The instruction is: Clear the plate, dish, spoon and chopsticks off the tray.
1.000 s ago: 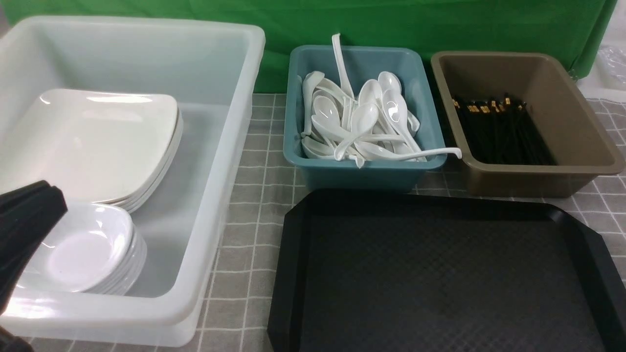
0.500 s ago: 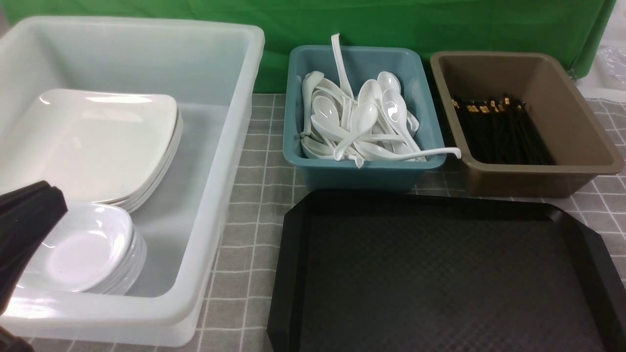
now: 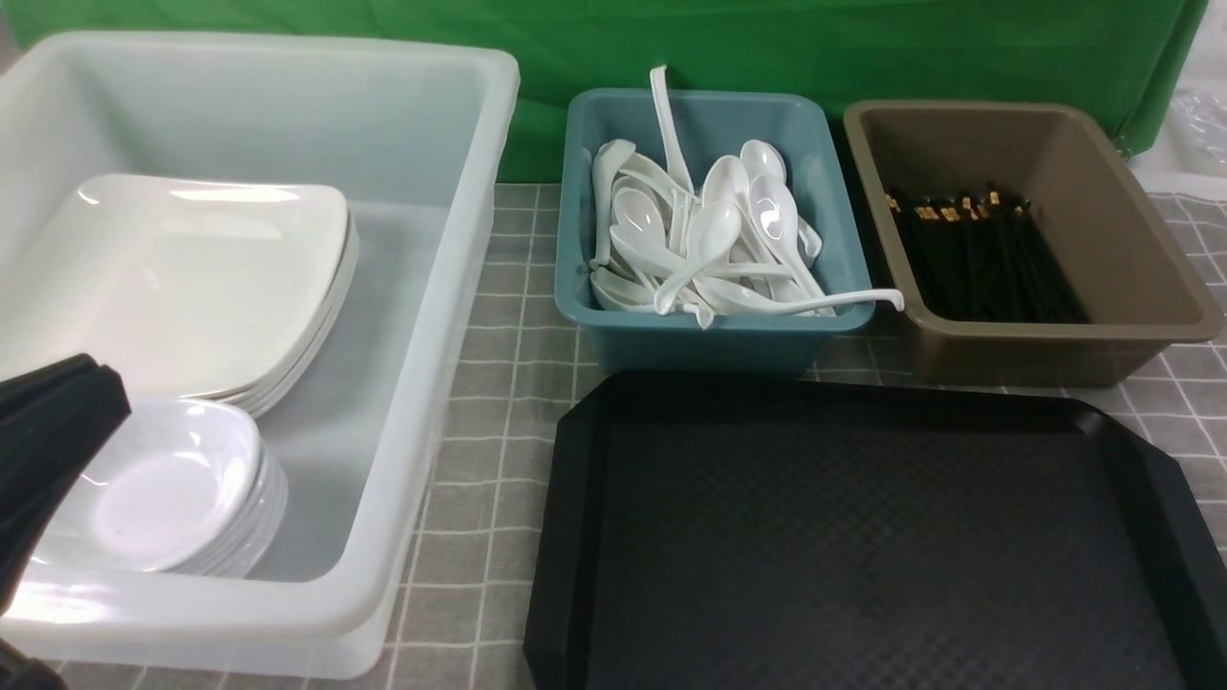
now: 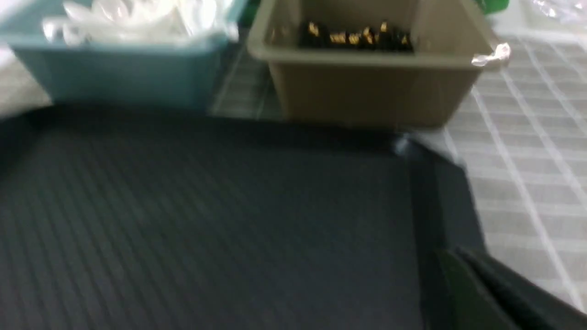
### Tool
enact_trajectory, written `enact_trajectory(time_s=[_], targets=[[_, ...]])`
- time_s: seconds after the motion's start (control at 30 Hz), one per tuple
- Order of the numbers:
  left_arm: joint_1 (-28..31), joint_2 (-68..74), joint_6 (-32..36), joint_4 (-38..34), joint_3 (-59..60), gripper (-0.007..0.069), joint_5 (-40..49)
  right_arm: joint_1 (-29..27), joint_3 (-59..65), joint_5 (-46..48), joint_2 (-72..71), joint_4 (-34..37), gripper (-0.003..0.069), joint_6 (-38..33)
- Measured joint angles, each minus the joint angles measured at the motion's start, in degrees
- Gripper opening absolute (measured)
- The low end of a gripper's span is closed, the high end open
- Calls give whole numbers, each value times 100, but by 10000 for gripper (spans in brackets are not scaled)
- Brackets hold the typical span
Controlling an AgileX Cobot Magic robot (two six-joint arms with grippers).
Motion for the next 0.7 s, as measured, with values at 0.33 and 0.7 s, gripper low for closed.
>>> enact_trajectory(time_s=[0.33,0.7], targets=[[0,-5,12,0,6,12,7,0,84,142,-49,11,18,-5],[0,-5,18,0,6,12,7,0,84,147,-49,11,34,-5]])
